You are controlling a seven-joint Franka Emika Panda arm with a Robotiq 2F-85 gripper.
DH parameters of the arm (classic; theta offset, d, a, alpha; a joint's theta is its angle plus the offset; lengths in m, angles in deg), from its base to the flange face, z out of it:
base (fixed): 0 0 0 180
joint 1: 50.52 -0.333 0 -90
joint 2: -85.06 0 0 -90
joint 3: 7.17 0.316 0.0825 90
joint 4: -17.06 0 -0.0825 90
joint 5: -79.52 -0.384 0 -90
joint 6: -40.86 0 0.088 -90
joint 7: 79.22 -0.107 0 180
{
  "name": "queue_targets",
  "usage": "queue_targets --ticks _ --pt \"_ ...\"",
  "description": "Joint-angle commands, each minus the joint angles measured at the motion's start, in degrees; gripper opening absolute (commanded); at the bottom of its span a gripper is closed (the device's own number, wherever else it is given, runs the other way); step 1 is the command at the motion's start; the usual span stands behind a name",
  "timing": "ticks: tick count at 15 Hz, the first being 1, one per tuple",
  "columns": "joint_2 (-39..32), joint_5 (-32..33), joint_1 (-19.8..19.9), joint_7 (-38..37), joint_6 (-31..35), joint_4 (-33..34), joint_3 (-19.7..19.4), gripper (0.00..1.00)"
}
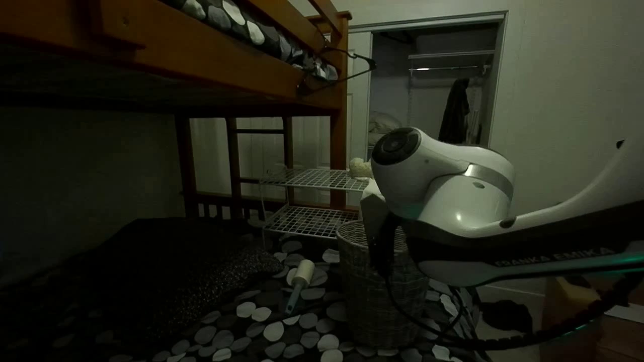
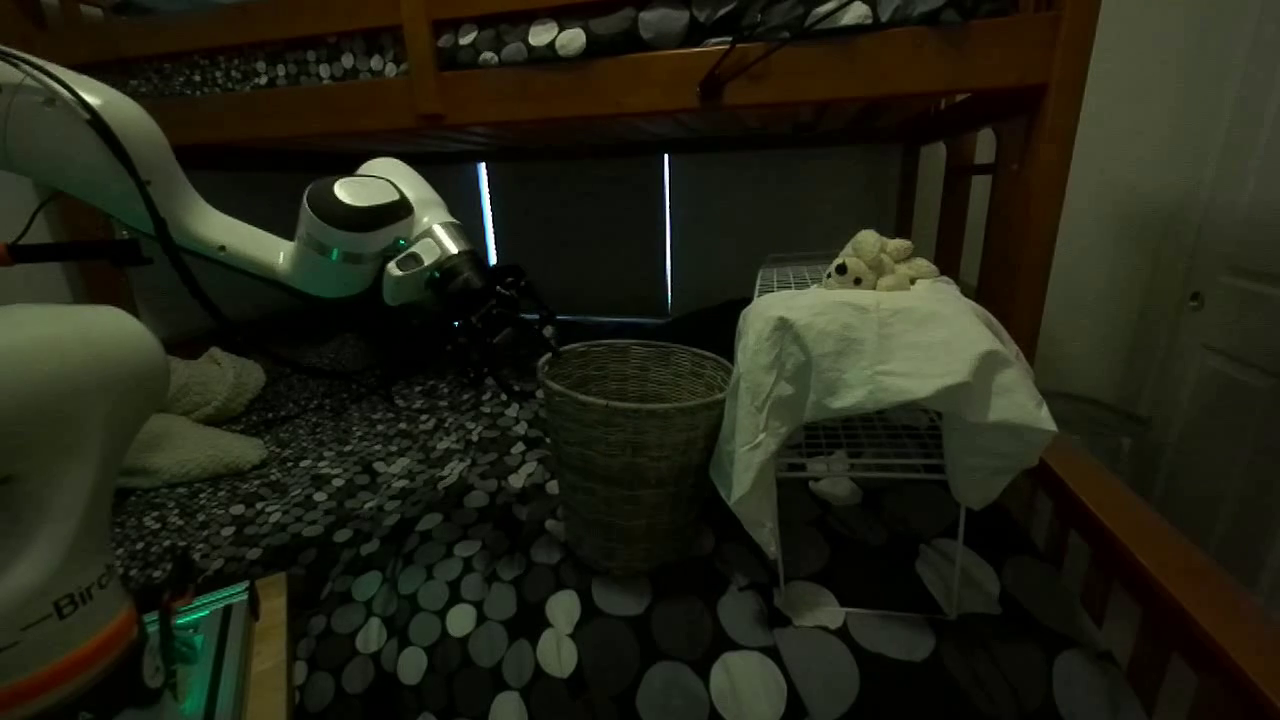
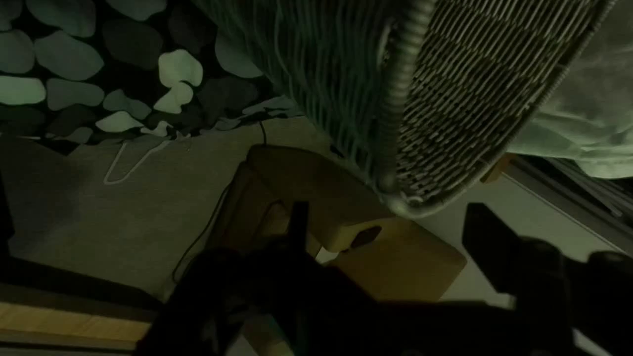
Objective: Move the basket to the right
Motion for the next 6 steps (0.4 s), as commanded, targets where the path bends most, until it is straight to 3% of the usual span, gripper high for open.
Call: queue_targets --ticks 1,2,3,4,5,6 --pt "-4.06 -2.36 -6.45 0.83 -14.13 3.37 -6.1 1.0" --pt "-3.65 -0.6 -7.5 -3.05 -19.57 3.77 -8.2 1.0" --pt "-7.67 -3.78 -4.17 -0.1 -24.88 7.07 -8.18 1.0" --pt "-8.97 -4.48 -4.25 0.21 -29.88 8.21 -10.35 1.0" --pt "-5.57 -2.78 -3.07 0.65 -23.91 7.32 -7.52 1.0" --pt "-6.2 -2.99 -2.69 1.5 -25.6 8.39 -8.55 1.0"
